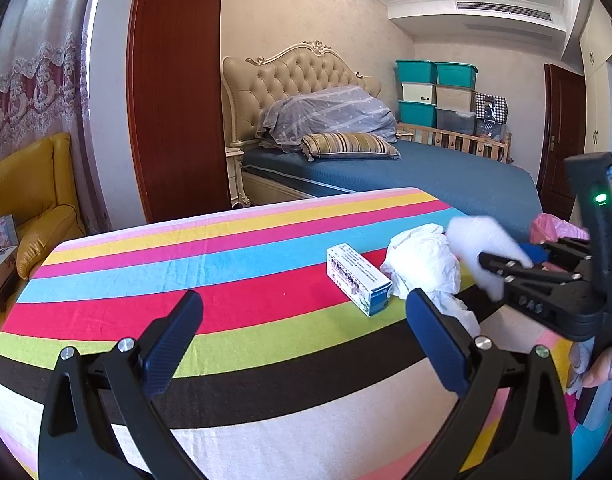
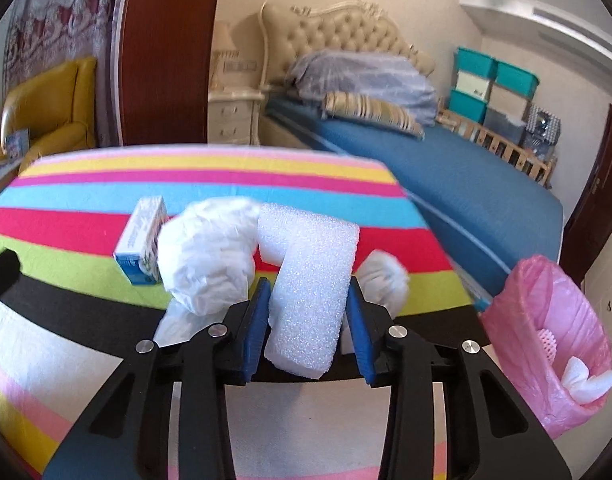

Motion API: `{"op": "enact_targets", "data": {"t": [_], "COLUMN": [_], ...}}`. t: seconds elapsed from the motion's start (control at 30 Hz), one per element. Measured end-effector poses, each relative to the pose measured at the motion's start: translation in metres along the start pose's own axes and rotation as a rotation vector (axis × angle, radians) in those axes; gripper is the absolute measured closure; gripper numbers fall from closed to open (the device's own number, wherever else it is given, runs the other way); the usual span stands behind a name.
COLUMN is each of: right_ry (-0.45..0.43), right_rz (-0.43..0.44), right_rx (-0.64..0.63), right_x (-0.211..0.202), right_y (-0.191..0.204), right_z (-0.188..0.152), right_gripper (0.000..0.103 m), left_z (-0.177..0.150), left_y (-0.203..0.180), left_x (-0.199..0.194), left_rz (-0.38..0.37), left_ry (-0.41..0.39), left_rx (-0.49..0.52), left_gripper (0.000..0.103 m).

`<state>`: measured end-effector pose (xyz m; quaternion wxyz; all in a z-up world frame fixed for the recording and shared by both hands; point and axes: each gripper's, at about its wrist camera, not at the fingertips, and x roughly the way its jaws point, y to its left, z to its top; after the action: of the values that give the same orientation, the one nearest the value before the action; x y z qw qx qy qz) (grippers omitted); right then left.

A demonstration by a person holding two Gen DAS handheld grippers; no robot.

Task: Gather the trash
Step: 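Grasp the white foam block with the right tool while the left tool grasps the white medicine box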

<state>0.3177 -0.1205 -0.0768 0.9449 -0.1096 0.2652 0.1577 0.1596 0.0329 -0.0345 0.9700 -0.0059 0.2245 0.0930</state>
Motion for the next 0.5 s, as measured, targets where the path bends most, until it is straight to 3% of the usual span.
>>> {"op": "enact_targets", "data": {"t": [0.2, 0.37, 0.5], "right_ry": [-0.118, -0.125, -0.124], "right_rz": [0.007, 0.020, 0.009], "right_rx": [0.110, 0.137, 0.118], "right_x": [-0.025, -0.033, -0.041], "right_y": [-0.021, -0.029, -0.028], "right_z": [-0.005, -0.009, -0.013], "right_gripper": [0.066, 0.066, 0.066], "left_z": [0.001, 0.005, 0.014], "left_y": [-0.002, -0.005, -0.003], "left_x": [0.003, 0.017, 0.044], "left_rz": [0.004, -0.002, -0.008], "left_ry": [0.015, 0.077, 0.130], "left_rx": [0.010, 0.022, -0.043], "left_gripper": [0.005, 0.005, 0.005]}}
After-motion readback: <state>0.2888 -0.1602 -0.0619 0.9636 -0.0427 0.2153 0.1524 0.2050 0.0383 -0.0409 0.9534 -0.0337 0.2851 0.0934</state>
